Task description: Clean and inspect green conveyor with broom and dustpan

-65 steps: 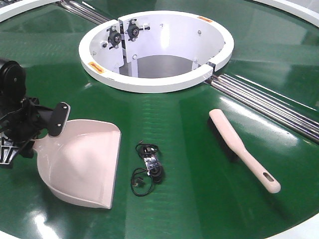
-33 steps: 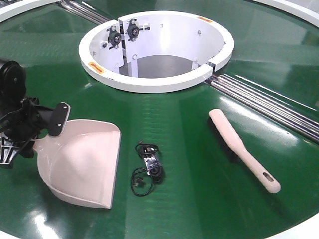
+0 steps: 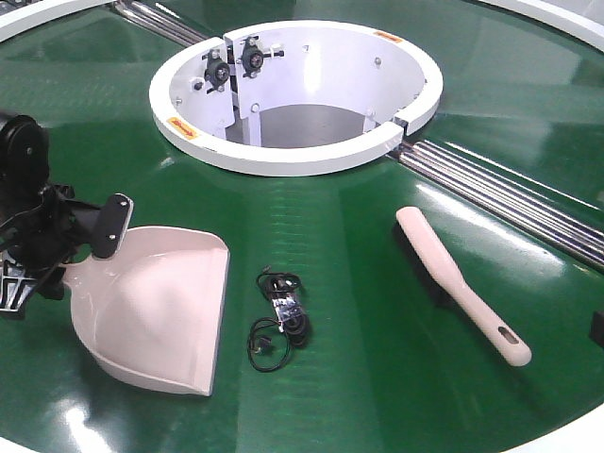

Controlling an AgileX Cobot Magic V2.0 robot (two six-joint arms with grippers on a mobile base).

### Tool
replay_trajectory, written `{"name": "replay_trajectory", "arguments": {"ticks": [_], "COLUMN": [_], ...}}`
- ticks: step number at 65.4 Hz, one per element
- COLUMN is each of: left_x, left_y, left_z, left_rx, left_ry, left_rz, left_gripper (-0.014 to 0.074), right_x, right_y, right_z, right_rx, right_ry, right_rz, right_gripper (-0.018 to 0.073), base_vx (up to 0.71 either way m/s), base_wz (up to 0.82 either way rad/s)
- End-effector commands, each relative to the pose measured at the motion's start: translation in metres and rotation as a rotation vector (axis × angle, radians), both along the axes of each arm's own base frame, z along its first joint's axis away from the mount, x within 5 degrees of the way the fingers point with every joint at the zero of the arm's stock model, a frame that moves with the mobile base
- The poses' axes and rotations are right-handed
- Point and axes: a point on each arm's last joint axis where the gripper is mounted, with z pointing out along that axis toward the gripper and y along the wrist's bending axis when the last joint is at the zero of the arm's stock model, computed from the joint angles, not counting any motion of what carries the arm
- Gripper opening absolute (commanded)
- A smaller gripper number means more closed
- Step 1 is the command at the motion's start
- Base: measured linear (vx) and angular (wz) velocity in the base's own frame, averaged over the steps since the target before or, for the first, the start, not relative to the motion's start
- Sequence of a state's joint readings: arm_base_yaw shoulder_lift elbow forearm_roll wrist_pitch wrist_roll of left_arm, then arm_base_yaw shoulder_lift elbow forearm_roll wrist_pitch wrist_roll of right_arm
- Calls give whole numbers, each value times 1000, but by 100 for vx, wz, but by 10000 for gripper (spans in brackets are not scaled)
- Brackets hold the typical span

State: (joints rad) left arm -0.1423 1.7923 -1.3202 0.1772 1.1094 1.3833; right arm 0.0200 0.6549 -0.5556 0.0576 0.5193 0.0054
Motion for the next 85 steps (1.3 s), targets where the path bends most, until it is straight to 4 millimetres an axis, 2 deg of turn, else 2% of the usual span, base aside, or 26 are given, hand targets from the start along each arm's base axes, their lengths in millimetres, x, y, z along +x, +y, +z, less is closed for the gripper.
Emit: {"name": "replay_trajectory", "arguments": {"ticks": [1, 10, 19, 31, 40, 54, 69, 85], "left_x": [-1, -1, -1, -1, -1, -1, -1, -1], "left_y": [-5, -5, -5, -5, -5, -5, -5, -5], "left_z": [22, 22, 22, 22, 22, 22, 22, 22], "left_rx": [-26, -26, -26, -26, -26, -26, -26, -26], "left_ry": [-63, -64, -64, -64, -64, -64, -64, -64], "left_rz": [-4, -4, -4, -4, -4, -4, -4, -4], "left_gripper": [-6, -6, -6, -6, -6, -6, -6, -6], "right_x": [11, 23, 42, 83, 117, 160, 189, 206], "right_y": [-1, 7, 23, 35, 41, 48, 53, 57], "right_z": [14, 16, 22, 23, 12, -4, -26, -56], "right_rx": [-30, -62, -70, -72, -101, -126, -149, -148], "right_ry": [-21, 16, 113, 338, 489, 620, 787, 896], "right_rz": [13, 82, 171, 202, 228, 249, 282, 280], "right_gripper": [321, 505, 580, 582, 582, 582, 582, 582], "base_vx": [0, 0, 0, 0, 0, 0, 0, 0], "base_wz": [0, 0, 0, 0, 0, 0, 0, 0]}}
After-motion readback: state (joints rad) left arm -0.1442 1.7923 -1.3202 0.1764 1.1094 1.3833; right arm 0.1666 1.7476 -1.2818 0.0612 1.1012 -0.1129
